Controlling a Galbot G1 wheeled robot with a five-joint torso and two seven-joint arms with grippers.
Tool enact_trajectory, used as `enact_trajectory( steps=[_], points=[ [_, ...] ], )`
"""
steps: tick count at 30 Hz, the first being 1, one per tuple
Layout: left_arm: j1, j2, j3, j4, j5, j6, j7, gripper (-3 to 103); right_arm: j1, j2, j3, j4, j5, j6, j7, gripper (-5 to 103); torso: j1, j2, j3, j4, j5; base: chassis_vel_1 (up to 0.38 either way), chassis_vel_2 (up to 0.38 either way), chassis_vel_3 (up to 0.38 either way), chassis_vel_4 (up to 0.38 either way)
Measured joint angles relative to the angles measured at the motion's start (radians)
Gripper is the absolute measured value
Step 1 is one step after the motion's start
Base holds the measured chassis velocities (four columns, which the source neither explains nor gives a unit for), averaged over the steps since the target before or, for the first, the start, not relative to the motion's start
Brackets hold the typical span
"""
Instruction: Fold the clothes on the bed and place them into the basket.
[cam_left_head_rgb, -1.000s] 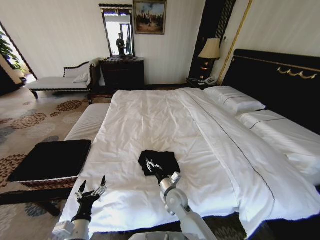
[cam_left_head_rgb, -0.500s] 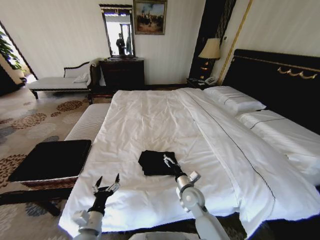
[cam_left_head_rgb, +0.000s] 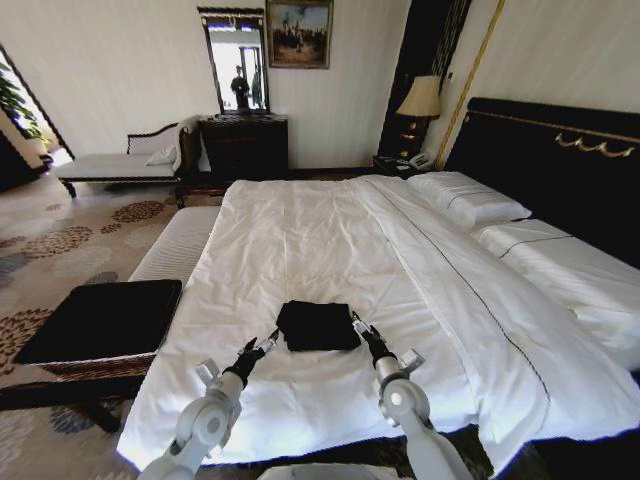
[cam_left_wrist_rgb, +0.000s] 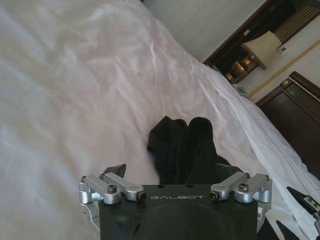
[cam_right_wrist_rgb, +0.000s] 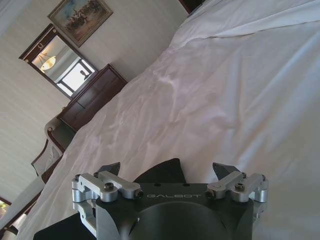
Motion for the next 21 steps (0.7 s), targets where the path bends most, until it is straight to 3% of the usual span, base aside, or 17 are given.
enact_trajectory(
  steps=[12,21],
  points=[
    [-0.2,-0.025,0.156,0.194,-0.011,0.018,0.071,100,0.003,0.0,0.004,-0.006,-0.005,-0.008,0.015,100,0.0,0.0,0.0,-0.0006,-0.0001,0.0,0.0,0.0,0.0],
    [-0.274,-0.057,0.168,0.272,-0.019,0.017,0.069,100,-0.001,0.004,0.005,-0.019,0.0,-0.01,0.023,100,0.0,0.0,0.0,-0.0005,-0.0001,0.0,0.0,0.0,0.0]
  ],
)
